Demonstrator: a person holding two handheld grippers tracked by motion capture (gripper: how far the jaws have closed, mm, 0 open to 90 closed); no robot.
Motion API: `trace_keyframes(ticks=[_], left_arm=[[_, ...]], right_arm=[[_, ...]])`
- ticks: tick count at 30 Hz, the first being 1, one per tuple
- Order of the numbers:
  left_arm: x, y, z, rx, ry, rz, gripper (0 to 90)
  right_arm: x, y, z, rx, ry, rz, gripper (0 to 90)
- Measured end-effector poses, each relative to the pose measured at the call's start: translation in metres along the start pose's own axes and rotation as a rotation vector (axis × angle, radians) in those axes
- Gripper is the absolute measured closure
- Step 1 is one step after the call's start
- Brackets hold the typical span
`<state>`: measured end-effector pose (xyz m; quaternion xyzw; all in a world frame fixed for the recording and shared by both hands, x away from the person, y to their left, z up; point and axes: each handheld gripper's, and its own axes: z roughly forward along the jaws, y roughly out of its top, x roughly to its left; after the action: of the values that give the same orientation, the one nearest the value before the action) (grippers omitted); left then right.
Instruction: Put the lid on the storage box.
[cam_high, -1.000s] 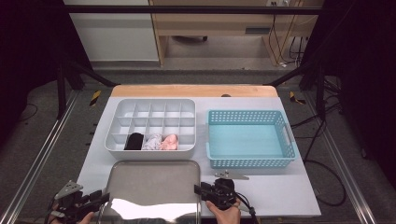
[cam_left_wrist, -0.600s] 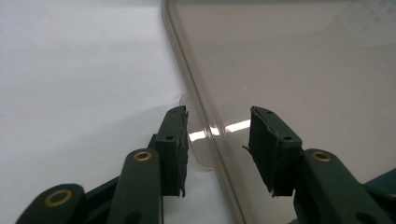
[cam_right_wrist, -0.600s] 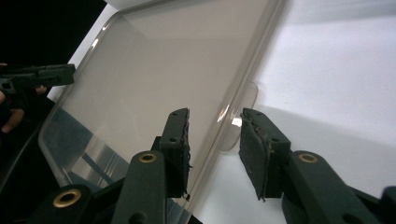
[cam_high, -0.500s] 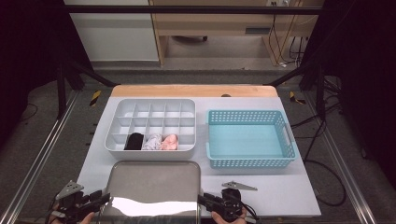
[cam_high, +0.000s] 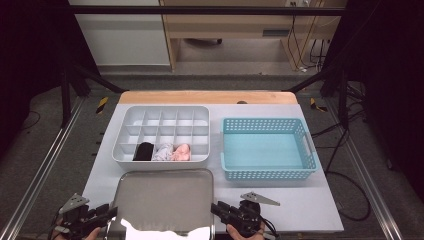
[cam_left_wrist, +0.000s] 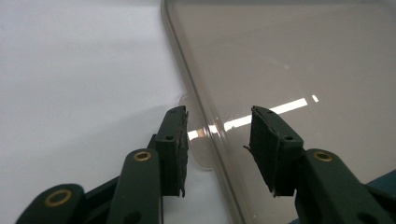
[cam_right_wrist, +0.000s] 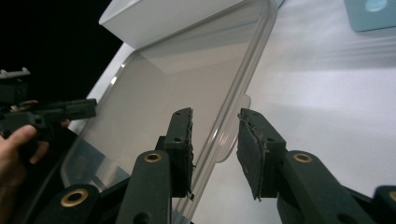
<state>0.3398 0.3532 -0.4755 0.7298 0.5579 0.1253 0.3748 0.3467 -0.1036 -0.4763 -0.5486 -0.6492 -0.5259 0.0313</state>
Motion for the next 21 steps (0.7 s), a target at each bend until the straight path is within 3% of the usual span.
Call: trace_keyframes(ticks=[8, 13, 19, 21], left_arm=[[0.001, 0.000, 0.000, -0.005, -0.009, -0.010, 55.3], [0.002, 0.000, 0.000, -0.007, -0.015, -0.016, 55.1], [0.003, 0.000, 0.000, -0.009, -0.023, -0.020, 54.9], [0.003, 0.000, 0.000, -0.007, -0.027, -0.023, 54.5]], right_arm=[[0.006, 0.004, -0.002, -0.061, 0.013, -0.035, 65.0], [0.005, 0.007, 0.000, -0.096, 0.021, -0.029, 64.0], [0.009, 0.012, 0.003, -0.097, 0.013, -0.055, 63.6], [0.008, 0.009, 0.010, -0.068, 0.075, -0.008, 64.4]])
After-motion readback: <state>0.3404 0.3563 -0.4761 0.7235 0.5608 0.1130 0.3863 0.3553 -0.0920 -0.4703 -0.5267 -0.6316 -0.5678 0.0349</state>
